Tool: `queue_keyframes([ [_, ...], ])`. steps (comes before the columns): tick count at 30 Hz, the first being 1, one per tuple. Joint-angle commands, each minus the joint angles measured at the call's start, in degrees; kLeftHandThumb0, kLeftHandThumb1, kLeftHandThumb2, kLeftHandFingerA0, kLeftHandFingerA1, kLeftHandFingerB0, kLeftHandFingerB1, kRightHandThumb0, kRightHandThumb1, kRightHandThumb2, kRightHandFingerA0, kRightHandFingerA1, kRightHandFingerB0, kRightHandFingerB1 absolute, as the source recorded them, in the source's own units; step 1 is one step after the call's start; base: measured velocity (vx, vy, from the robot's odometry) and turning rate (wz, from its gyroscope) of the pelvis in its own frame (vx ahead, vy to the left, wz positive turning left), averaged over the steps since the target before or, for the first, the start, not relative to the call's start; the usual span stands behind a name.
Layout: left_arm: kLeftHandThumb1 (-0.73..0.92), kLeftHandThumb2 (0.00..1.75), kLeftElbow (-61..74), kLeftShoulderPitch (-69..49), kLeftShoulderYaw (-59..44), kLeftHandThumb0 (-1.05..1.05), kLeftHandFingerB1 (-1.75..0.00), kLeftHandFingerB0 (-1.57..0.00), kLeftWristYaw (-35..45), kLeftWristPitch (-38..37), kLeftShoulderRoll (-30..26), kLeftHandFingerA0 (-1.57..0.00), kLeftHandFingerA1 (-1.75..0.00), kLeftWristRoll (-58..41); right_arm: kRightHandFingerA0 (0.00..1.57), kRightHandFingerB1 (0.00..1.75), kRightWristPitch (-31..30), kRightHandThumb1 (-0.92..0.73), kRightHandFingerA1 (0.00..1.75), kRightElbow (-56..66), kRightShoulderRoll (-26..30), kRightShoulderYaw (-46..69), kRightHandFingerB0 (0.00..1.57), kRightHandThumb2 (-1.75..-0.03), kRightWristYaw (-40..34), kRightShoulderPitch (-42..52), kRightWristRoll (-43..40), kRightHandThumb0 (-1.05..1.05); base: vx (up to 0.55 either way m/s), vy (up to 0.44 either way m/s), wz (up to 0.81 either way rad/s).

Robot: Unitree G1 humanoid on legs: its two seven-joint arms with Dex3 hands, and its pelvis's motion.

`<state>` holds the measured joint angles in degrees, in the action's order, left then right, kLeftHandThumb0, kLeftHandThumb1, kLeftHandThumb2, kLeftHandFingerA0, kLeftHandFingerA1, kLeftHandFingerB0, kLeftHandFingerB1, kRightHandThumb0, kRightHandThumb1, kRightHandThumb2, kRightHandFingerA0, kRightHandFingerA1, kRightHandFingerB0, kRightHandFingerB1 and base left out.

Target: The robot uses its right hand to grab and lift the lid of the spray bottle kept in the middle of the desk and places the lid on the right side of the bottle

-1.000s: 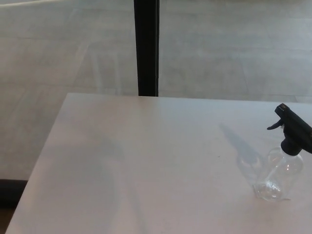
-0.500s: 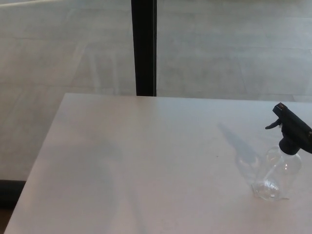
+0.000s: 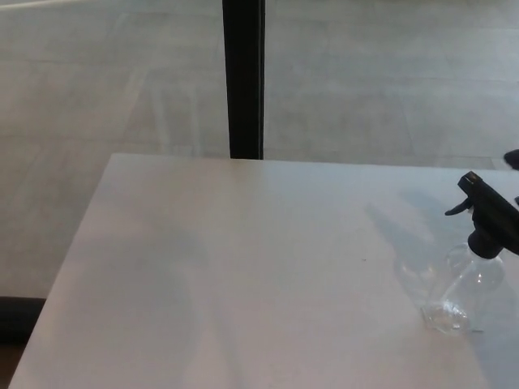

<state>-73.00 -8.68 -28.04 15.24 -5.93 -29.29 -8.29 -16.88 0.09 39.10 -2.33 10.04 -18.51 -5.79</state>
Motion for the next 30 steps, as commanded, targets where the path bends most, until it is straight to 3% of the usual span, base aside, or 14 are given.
queue_keyframes([
  [1,0.82,0.64,-0.21,-0.3,-0.59,-0.74,-0.42,-0.44,0.35,-1.04,-1.23,-0.57,-0.57,-1.52,0.74,0.42,-10.98,-0.62,0.97,4.54,2.21,-5.2,0.53,-0.66,4.57,0.72,5.51,-0.85,0.0,0.0,0.0],
  [2,0.82,0.64,-0.15,-0.32,-0.57,-0.74,-0.42,-0.44,0.19,-1.04,-1.19,-0.57,-0.56,-1.51,0.74,0.41,-11.0,-0.67,0.94,4.52,2.15,-5.31,0.55,-0.62,4.55,0.76,5.64,-0.84,0.0,0.0,0.0],
  [3,0.83,0.65,-0.04,-0.5,-0.15,-0.73,-0.43,-0.43,0.03,-1.6,-1.15,-0.56,-0.57,-1.04,0.77,0.53,-10.83,-0.58,0.92,4.12,1.93,-5.5,0.52,-1.0,4.61,0.76,5.77,-0.88,0.0,0.0,0.0],
  [5,0.83,0.65,-0.1,-0.37,0.1,-0.73,-0.43,-0.44,-0.47,-1.37,-1.19,-0.58,-0.56,-0.76,0.74,0.54,-11.62,-0.58,0.92,4.11,1.96,-5.9,0.52,-1.01,5.05,0.53,6.11,-0.86,0.0,0.0,0.0],
  [7,0.84,0.65,0.0,-0.56,0.24,-0.73,-0.43,-0.43,-0.27,-1.85,-1.19,-0.57,-0.57,-0.64,0.77,0.41,-11.68,-0.72,1.1,4.09,2.08,-5.63,0.54,-0.62,5.48,0.69,6.24,-0.81,0.0,0.0,0.0],
  [14,0.84,0.65,-0.24,-1.01,0.0,-0.74,-0.41,-0.42,0.81,-2.13,-1.41,-0.56,-0.56,-1.02,0.73,0.38,-12.99,-0.74,0.76,3.0,2.66,-4.99,0.5,-0.63,6.28,-1.36,8.55,-0.86,0.0,0.0,0.0],
  [18,0.83,0.65,-0.61,-0.72,0.21,-0.74,-0.41,-0.43,-0.07,-1.84,-1.32,-0.58,-0.53,-0.75,0.72,0.52,-13.07,-0.59,0.73,4.26,2.19,-4.71,0.48,-0.99,6.94,-1.6,9.24,-0.84,0.0,0.0,0.0],
  [19,0.83,0.65,-0.69,-0.96,0.2,-0.74,-0.41,-0.41,0.09,-2.45,-1.11,-0.56,-0.53,-0.75,0.81,0.39,-13.21,-0.74,0.62,5.18,2.12,-4.61,0.58,-0.63,6.73,-1.41,9.66,-0.81,0.0,0.0,0.0],
  [23,0.83,0.64,-0.36,-1.45,0.06,-0.76,-0.42,-0.44,0.77,-2.25,-1.16,-0.55,-0.56,-1.1,1.01,0.4,-14.71,-0.72,0.72,7.74,0.18,-3.66,0.58,-0.62,5.49,-1.06,9.98,-0.76,0.0,0.0,0.0],
  [24,0.64,1.05,0.3,-1.69,-0.48,-0.72,-0.55,-0.38,0.55,-1.56,-1.01,-0.51,-0.66,-1.82,1.05,0.4,-14.97,-0.71,0.76,8.31,-0.61,-3.29,0.59,-0.62,5.12,-0.95,9.98,-0.73,0.0,0.0,0.0],
  [26,0.83,0.66,0.28,-1.95,-0.31,-0.74,-0.43,-0.42,0.8,-1.6,-1.04,-0.55,-0.58,-1.75,1.05,0.39,-15.1,-0.71,0.78,9.19,-1.64,-3.01,0.56,-0.62,4.82,-1.02,10.36,-0.73,0.0,0.0,0.0],
  [28,0.84,0.65,0.09,-2.2,0.35,-0.75,-0.42,-0.43,0.83,-2.37,-1.13,-0.56,-0.57,-1.14,0.99,0.52,-15.34,-0.58,0.82,9.99,-1.81,-3.28,0.44,-0.96,5.0,-1.24,11.34,-0.75,0.0,0.0,0.0],
  [29,0.84,0.65,-0.16,-2.13,0.3,-0.75,-0.41,-0.42,0.96,-2.29,-1.14,-0.56,-0.55,-1.26,1.01,0.37,-15.08,-0.72,0.73,10.23,-1.6,-3.77,0.47,-0.62,5.14,-1.53,12.16,-0.74,0.0,0.0,0.0],
  [30,0.83,0.65,-0.39,-2.01,0.36,-0.76,-0.41,-0.43,0.71,-2.3,-1.11,-0.57,-0.54,-1.2,0.97,0.51,-15.02,-0.59,0.84,10.5,-1.56,-3.86,0.39,-0.95,5.29,-1.66,12.44,-0.75,0.0,0.0,0.0],
])
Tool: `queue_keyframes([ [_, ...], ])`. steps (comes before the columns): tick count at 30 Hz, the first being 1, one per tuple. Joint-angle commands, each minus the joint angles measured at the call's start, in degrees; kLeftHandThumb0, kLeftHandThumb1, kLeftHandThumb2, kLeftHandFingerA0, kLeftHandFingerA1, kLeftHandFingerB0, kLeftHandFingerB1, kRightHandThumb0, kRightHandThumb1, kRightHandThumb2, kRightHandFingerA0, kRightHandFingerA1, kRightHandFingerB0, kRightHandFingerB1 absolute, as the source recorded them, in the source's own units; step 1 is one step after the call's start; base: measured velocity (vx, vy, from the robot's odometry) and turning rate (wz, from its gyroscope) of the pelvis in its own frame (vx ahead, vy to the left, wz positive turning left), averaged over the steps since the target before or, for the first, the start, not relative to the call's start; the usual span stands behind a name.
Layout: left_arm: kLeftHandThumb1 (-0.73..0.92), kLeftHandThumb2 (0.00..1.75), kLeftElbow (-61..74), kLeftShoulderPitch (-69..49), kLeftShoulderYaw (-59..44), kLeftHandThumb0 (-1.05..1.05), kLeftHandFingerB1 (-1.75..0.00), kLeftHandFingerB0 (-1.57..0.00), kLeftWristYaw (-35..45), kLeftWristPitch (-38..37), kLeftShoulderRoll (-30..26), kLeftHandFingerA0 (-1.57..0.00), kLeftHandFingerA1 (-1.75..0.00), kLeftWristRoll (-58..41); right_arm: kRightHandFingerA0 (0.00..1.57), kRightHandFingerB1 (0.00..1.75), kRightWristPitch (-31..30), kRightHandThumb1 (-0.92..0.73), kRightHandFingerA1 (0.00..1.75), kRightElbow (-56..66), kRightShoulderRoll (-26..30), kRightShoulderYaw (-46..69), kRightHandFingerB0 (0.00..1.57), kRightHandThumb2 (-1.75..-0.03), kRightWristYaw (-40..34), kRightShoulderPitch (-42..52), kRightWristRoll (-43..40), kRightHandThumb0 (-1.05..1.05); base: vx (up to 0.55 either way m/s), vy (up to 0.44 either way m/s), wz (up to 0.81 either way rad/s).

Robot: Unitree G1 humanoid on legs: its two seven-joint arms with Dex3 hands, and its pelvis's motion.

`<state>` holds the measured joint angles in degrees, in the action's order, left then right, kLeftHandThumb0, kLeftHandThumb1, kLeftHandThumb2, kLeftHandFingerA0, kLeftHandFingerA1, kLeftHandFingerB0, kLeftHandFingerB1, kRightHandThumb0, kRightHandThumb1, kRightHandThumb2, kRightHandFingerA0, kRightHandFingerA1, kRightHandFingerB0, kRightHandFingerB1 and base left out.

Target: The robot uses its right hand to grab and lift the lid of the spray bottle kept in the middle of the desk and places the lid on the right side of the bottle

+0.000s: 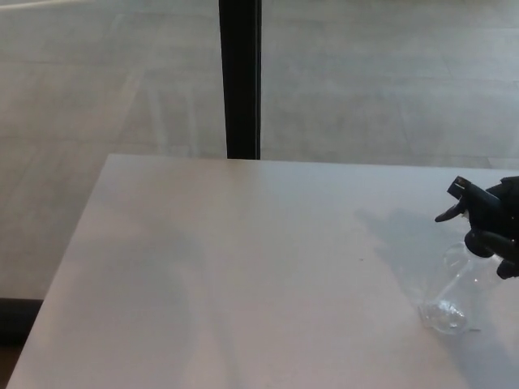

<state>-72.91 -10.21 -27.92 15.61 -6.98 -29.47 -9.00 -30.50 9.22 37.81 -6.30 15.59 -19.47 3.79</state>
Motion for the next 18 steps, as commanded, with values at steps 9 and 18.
queue_keyframes([
  [9,0.83,0.66,-1.3,-0.13,0.46,-0.75,-0.42,-0.44,-0.28,-1.33,-0.87,-0.57,-0.52,-0.64,1.0,0.5,1.62,-0.6,0.85,4.12,3.13,-2.19,0.36,-0.96,2.64,-1.37,7.46,-0.71,0.0,0.0,0.0],
  [18,0.84,0.65,-0.97,-0.4,0.55,-0.75,-0.42,-0.43,0.43,-1.65,-0.92,-0.57,-0.56,-0.89,0.94,0.61,5.17,-0.62,1.61,3.24,7.42,-6.59,1.0,-0.95,3.86,-0.34,14.03,-0.22,0.0,0.0,0.0],
])
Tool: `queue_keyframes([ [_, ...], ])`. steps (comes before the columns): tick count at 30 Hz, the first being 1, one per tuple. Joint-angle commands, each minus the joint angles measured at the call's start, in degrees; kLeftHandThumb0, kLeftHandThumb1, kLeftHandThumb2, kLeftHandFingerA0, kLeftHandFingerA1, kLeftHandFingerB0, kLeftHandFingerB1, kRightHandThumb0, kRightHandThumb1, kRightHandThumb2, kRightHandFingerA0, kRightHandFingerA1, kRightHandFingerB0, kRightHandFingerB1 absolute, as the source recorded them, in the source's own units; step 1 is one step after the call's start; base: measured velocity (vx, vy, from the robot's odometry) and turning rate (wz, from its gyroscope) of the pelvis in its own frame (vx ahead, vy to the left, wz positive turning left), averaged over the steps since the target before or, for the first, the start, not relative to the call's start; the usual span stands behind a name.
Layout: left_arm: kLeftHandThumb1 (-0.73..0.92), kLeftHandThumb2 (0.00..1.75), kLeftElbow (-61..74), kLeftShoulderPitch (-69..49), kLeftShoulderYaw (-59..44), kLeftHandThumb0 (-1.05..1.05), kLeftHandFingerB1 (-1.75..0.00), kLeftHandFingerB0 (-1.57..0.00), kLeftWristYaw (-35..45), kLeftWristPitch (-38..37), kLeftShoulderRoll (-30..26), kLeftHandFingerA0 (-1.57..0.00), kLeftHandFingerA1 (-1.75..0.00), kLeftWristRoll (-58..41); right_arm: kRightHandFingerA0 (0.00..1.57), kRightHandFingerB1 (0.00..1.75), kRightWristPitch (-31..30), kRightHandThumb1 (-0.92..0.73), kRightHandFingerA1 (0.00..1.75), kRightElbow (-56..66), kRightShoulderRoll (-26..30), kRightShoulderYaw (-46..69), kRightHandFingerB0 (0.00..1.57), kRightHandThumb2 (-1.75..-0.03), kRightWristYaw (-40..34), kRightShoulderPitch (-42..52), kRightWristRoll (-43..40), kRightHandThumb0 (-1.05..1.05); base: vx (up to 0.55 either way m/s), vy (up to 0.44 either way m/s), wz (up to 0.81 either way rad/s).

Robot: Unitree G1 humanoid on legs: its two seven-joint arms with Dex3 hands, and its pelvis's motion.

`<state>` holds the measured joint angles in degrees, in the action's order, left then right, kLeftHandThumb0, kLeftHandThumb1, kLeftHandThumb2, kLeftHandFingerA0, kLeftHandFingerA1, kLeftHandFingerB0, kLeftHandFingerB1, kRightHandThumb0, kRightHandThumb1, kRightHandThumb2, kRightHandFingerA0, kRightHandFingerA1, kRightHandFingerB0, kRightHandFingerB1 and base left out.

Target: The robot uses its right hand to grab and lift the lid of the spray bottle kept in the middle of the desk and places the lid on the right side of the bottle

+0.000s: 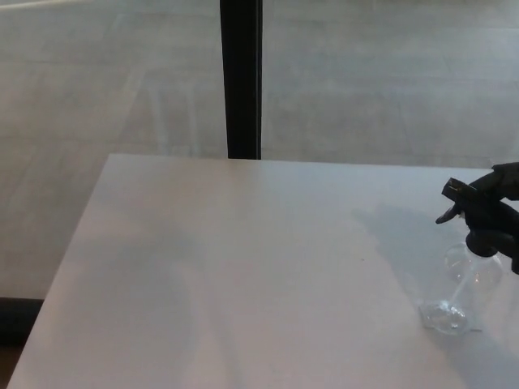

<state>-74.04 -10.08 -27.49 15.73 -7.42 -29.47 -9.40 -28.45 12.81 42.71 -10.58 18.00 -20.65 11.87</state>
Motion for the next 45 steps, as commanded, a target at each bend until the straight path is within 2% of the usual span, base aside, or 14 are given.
queue_keyframes([
  [1,0.84,0.65,0.15,-0.56,0.21,-0.75,-0.41,-0.43,0.36,-1.09,-0.97,-0.56,-0.56,-0.45,0.93,0.83,4.61,-0.6,1.7,-0.66,2.39,-2.45,0.98,-1.02,0.37,1.25,6.69,-0.22,0.0,0.0,0.0],
  [2,0.83,0.65,0.05,-0.55,0.28,-0.77,-0.41,-0.41,0.35,-1.09,-0.94,-0.56,-0.53,-0.38,0.9,1.05,5.3,-0.59,1.69,-0.85,2.03,-2.36,0.95,-1.07,-0.43,1.64,7.22,-0.26,0.0,0.0,0.0],
  [5,0.82,0.64,-0.19,-0.53,0.3,-0.79,-0.41,-0.43,0.25,-1.28,-0.86,-0.57,-0.56,-0.37,0.94,1.15,6.66,-0.57,1.68,-1.32,1.0,-1.96,0.94,-1.12,-1.69,2.48,8.11,-0.27,0.0,0.0,0.0],
  [13,0.84,0.65,0.02,-0.64,1.0,-0.77,-0.4,-0.43,-0.15,-1.18,-1.03,-0.58,-0.54,0.08,0.93,1.08,8.1,-0.57,1.65,-1.66,-1.17,-1.62,0.92,-1.08,-3.52,3.71,10.27,-0.29,0.0,0.0,0.0],
  [15,0.82,0.64,-0.07,-0.41,0.33,-0.77,-0.41,-0.45,-0.5,-0.75,-0.84,-0.59,-0.54,-0.75,1.12,1.12,8.26,-0.52,1.5,-1.83,-2.09,-1.25,0.94,-1.08,-4.17,3.44,10.58,-0.34,0.0,0.0,0.0],
  [16,0.83,0.65,-0.14,-0.47,0.34,-0.77,-0.41,-0.44,-0.21,-0.91,-0.84,-0.58,-0.53,-0.75,0.93,1.19,7.99,-0.59,1.67,-1.73,-2.4,-1.02,0.89,-1.05,-3.99,3.28,10.66,-0.29,0.0,0.0,0.0],
  [19,0.84,0.65,0.2,-0.63,0.56,-0.75,-0.42,-0.44,-0.31,-0.94,-0.82,-0.59,-0.55,-0.62,1.12,1.12,9.7,-0.5,1.49,-2.49,-4.21,1.21,0.96,-1.04,-5.28,2.71,9.36,-0.33,0.0,0.0,0.0],
  [20,0.84,0.65,0.29,-0.69,0.67,-0.75,-0.42,-0.45,-0.49,-1.07,-0.79,-0.59,-0.55,-0.5,0.95,1.14,10.18,-0.57,1.69,-2.7,-4.92,2.19,0.91,-1.02,-5.37,2.5,8.55,-0.26,0.0,0.0,0.0],
  [28,0.85,0.65,-0.21,-1.01,0.51,-0.79,-0.4,-0.43,0.55,-1.74,-1.06,-0.57,-0.54,-0.61,0.96,1.02,7.5,-0.6,1.65,-2.16,-8.66,8.74,0.92,-0.93,-1.98,-1.17,3.5,-0.27,0.0,0.0,0.0],
  [29,0.85,0.65,-0.19,-1.05,0.54,-0.8,-0.4,-0.43,0.4,-1.72,-1.05,-0.57,-0.54,-0.58,1.12,1.01,6.35,-0.53,1.49,-1.97,-9.05,9.67,0.94,-0.96,-1.26,-1.82,2.57,-0.3,0.0,0.0,0.0],
  [31,0.85,0.66,-0.14,-1.15,0.35,-0.78,-0.4,-0.43,0.46,-1.54,-0.94,-0.57,-0.53,-0.82,0.95,0.96,4.92,-0.59,1.63,-2.21,-10.19,13.17,0.95,-0.91,0.36,-3.66,-1.43,-0.21,0.0,0.0,0.0],
  [32,0.67,1.06,0.17,-1.21,0.33,-0.74,-0.53,-0.35,0.66,-1.44,-1.01,-0.49,-0.62,-0.92,0.93,0.93,3.62,-0.57,1.6,-2.57,-10.05,15.12,0.97,-0.96,1.51,-5.19,-3.06,-0.19,0.0,0.0,0.0],
  [33,0.85,0.66,0.33,-1.25,0.21,-0.76,-0.41,-0.43,0.66,-1.52,-1.02,-0.57,-0.55,-1.05,0.93,0.93,3.26,-0.56,1.59,-2.86,-9.96,15.98,0.97,-0.98,2.04,-5.86,-3.79,-0.2,0.0,0.0,0.0],
  [45,0.85,0.65,0.27,-0.92,0.29,-0.77,-0.42,-0.43,0.04,-0.99,-1.75,-0.58,-0.55,-0.81,0.98,0.87,-7.38,-0.54,1.64,-2.1,-4.59,25.04,0.97,-1.03,9.51,-15.42,-11.41,-0.16,0.0,0.0,0.0],
])
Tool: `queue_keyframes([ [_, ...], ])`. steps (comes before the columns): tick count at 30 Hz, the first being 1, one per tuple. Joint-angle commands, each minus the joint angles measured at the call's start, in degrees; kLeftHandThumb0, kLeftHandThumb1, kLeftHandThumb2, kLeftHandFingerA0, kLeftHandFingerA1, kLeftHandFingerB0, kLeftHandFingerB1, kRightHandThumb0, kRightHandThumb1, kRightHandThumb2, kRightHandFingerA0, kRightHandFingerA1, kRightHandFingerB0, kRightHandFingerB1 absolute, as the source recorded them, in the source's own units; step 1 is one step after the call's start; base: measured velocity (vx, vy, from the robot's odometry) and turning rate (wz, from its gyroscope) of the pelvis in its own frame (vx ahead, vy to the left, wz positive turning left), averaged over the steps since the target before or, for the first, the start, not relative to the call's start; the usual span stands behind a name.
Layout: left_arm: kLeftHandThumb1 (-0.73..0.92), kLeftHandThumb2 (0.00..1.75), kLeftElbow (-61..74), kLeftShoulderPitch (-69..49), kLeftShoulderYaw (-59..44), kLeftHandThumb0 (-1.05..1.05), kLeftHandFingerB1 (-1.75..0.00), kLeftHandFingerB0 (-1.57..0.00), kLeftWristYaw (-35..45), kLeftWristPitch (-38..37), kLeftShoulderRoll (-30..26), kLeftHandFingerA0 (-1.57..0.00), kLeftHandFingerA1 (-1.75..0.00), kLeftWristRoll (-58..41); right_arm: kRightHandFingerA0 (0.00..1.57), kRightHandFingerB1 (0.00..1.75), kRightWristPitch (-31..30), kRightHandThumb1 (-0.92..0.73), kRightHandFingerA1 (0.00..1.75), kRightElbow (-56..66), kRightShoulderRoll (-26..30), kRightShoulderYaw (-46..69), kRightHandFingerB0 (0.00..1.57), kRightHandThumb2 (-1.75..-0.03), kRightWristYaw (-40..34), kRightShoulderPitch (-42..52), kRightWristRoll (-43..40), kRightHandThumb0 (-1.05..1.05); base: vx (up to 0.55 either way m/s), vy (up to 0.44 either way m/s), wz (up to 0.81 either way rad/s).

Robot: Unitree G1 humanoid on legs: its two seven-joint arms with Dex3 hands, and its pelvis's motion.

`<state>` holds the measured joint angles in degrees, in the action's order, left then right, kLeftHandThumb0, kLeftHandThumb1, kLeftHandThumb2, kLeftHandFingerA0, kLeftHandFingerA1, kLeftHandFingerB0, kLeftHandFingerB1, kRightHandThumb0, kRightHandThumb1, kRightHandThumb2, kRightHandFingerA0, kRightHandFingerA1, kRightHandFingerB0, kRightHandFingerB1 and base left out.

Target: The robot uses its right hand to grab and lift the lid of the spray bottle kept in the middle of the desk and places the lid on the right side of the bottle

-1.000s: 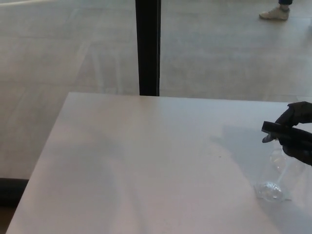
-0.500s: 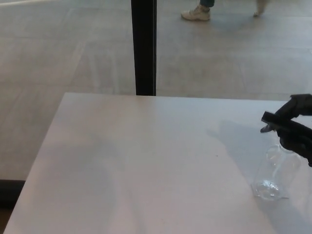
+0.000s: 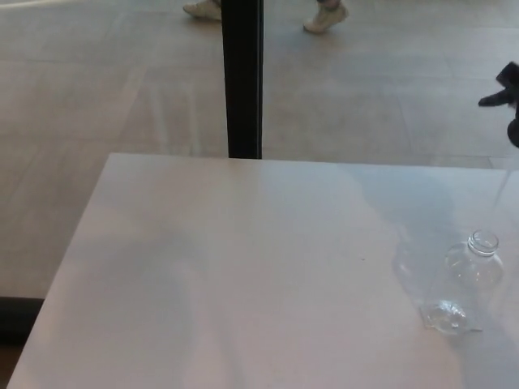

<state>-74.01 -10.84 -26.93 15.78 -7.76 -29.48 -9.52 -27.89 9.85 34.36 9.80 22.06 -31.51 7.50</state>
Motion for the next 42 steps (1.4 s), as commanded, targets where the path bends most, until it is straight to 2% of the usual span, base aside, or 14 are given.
queue_keyframes([
  [1,0.85,0.65,0.18,-0.15,-0.19,-0.77,-0.41,-0.43,-0.04,-0.73,-1.77,-0.58,-0.54,-0.58,0.98,0.87,-7.76,-0.53,1.62,0.7,4.22,5.21,0.97,-1.03,5.55,-5.09,-7.24,-0.16,0.0,0.0,0.0],
  [5,0.85,0.65,-0.5,0.37,-0.16,-0.78,-0.41,-0.44,0.17,-1.04,-1.82,-0.58,-0.54,-0.46,1.0,0.83,-9.66,-0.52,1.58,-1.54,5.43,9.77,0.98,-1.03,4.68,-8.71,-9.55,-0.16,0.0,0.0,0.0],
  [6,0.84,0.65,-0.36,0.29,-0.24,-0.79,-0.41,-0.43,0.46,-1.24,-1.93,-0.57,-0.52,-0.59,1.01,0.86,-12.08,-0.53,1.59,-3.49,5.7,12.54,1.01,-1.0,1.05,-10.82,-8.58,-0.12,0.0,0.0,0.0],
  [7,0.67,1.06,-0.46,0.39,0.01,-0.75,-0.53,-0.35,0.23,-1.11,-2.0,-0.49,-0.61,-0.29,1.02,0.89,-12.38,-0.55,1.67,-4.15,5.87,13.47,1.01,-0.98,1.11,-10.8,-9.05,-0.12,0.0,0.0,0.0],
  [8,0.85,0.66,-0.53,0.41,0.03,-0.77,-0.4,-0.42,0.3,-1.12,-2.03,-0.56,-0.5,-0.26,0.99,0.95,-11.82,-0.55,1.71,-4.89,6.18,13.85,0.98,-0.99,1.27,-10.49,-9.01,-0.11,0.0,0.0,0.0],
  [14,0.85,0.65,-0.52,0.59,-0.33,-0.76,-0.41,-0.41,0.54,-1.05,-1.77,-0.56,-0.53,-0.7,0.98,0.91,-6.37,-0.49,1.7,-8.87,4.05,16.3,0.98,-1.05,-1.4,-4.93,-8.65,-0.14,0.0,0.0,0.0],
  [15,0.84,0.65,-0.32,0.59,-0.44,-0.78,-0.42,-0.42,0.63,-0.85,-1.66,-0.57,-0.54,-0.91,0.99,0.89,-3.61,-0.55,1.68,-10.57,2.52,16.73,0.96,-0.97,-2.97,-1.42,-7.91,-0.16,0.0,0.0,0.0],
  [19,0.85,0.66,-0.47,1.07,0.0,-0.78,-0.41,-0.42,0.54,-0.76,-1.79,-0.56,-0.52,-0.36,1.04,0.79,-0.52,-0.56,1.55,-12.33,-1.74,16.01,0.97,-0.94,-7.59,5.28,-6.2,-0.18,0.0,0.0,0.0],
  [21,0.86,0.65,-0.27,1.22,-0.1,-0.77,-0.4,-0.4,0.77,-0.67,-1.83,-0.55,-0.53,-0.57,1.02,0.75,1.57,-0.58,1.59,-13.17,-3.89,15.32,0.96,-0.89,-9.5,7.64,-5.69,-0.18,0.0,0.0,0.0],
  [26,0.85,0.65,0.0,1.69,0.14,-0.77,-0.41,-0.43,-0.03,-0.25,-1.41,-0.57,-0.54,-0.41,1.01,0.62,4.91,-0.66,1.5,-17.16,-8.96,11.46,0.84,-0.7,-13.9,13.91,-3.06,-0.23,0.0,0.0,0.0],
  [28,0.86,0.65,0.21,1.75,0.33,-0.75,-0.42,-0.43,-0.17,-0.33,-1.41,-0.57,-0.54,-0.28,1.0,0.56,6.03,-0.7,1.43,-20.69,-10.69,9.4,0.8,-0.61,-15.87,14.77,-1.92,-0.29,0.0,0.0,0.0],
  [33,0.85,0.65,-0.04,2.28,0.18,-0.76,-0.41,-0.44,-0.08,-0.55,-1.25,-0.59,-0.55,-0.59,0.89,0.54,9.24,-0.64,1.38,-28.24,-12.54,6.64,0.73,-0.62,-18.4,14.84,-1.27,-0.37,0.0,0.0,0.0],
  [41,0.85,0.65,0.11,2.17,-0.07,-0.77,-0.41,-0.43,0.28,-0.43,-0.97,-0.57,-0.55,-0.97,0.93,0.56,13.14,-0.65,1.45,-35.84,-12.23,3.41,0.72,-0.62,-21.31,13.8,-0.52,-0.42,0.0,0.0,0.0],
  [42,0.84,0.65,0.11,2.29,0.07,-0.78,-0.41,-0.44,-0.42,0.0,-0.89,-0.58,-0.55,-0.82,0.82,0.59,14.68,-0.64,1.43,-39.16,-12.14,3.53,0.7,-0.62,-21.73,13.36,-0.88,-0.42,0.0,0.0,0.0],
])
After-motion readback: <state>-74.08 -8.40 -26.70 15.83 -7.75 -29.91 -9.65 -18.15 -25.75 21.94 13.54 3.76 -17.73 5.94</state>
